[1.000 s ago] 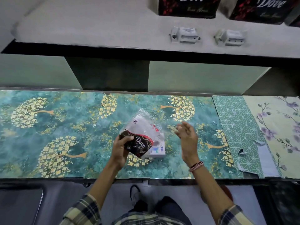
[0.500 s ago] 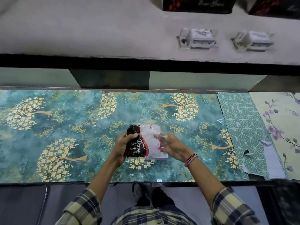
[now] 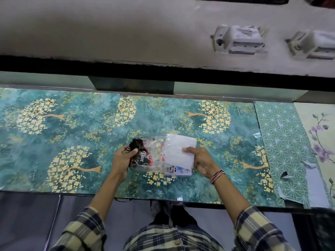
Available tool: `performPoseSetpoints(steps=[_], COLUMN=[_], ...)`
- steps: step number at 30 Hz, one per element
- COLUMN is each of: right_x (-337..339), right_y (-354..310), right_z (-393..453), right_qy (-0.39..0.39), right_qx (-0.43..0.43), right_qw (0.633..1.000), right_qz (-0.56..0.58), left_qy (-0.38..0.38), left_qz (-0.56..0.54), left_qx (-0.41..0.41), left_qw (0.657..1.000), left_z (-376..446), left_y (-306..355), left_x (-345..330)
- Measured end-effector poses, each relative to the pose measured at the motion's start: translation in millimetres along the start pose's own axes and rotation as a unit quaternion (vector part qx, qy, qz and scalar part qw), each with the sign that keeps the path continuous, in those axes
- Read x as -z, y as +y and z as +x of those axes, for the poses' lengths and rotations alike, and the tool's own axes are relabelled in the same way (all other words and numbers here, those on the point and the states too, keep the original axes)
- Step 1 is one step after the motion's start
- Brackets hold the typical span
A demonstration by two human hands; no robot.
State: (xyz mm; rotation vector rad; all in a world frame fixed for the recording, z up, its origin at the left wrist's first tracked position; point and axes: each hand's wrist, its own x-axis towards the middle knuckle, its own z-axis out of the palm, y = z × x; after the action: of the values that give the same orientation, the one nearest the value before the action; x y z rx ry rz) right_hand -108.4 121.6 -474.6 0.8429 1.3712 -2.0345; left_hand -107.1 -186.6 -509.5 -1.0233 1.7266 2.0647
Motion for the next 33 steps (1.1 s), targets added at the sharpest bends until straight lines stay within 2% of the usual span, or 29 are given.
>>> performPoseSetpoints(steps=[3, 6, 10, 14, 22, 25, 27, 29, 31, 33], right_x=[20.2, 26.7, -0.5, -55.1, -124.1, -132.7, -134.1, -135.8, -140.9, -147.3], right_y=[-9.6, -18.4, -16.9, 1.6, 56.0, 70.4, 75.9, 74.8, 69.2, 63.9], right_z=[3.5, 2.9, 3.7, 16.3, 65.1, 77.0, 81.1, 77.5, 68.0, 57.1], right_qy=[0.056, 0.066, -0.002, -0.066, -0.010, 0.014, 0.047, 0.071, 0.086, 0.096], right_qx=[0.041, 0.066, 0.043, -0.010, -0.071, -0.073, -0.059, -0.052, -0.048, -0.033], right_qw=[0.998, 0.996, 0.999, 0.997, 0.994, 0.988, 0.971, 0.947, 0.935, 0.927], right_qz=[-0.006, 0.016, -0.010, -0.039, -0.086, -0.137, -0.225, -0.308, -0.342, -0.362], left_qy=[0.039, 0.057, 0.027, -0.001, -0.100, -0.095, -0.077, -0.011, 0.058, 0.059], left_qz=[0.017, 0.058, 0.170, 0.216, 0.111, 0.121, 0.188, 0.292, 0.405, 0.455], left_qx=[-0.004, -0.013, -0.011, -0.013, 0.099, 0.093, 0.065, -0.019, -0.135, -0.222], left_qw=[0.999, 0.997, 0.985, 0.976, 0.984, 0.984, 0.977, 0.956, 0.902, 0.861], left_z=[13.9, 24.8, 34.2, 30.5, 26.1, 23.3, 16.6, 14.1, 8.6, 6.7], left_y=[-1.4, -3.9, -12.6, -8.8, 8.5, 10.6, 10.3, 3.9, -3.8, -14.7], left_x=[12.0, 14.0, 2.6, -8.3, 16.8, 18.1, 13.2, 10.6, 8.2, 6.6])
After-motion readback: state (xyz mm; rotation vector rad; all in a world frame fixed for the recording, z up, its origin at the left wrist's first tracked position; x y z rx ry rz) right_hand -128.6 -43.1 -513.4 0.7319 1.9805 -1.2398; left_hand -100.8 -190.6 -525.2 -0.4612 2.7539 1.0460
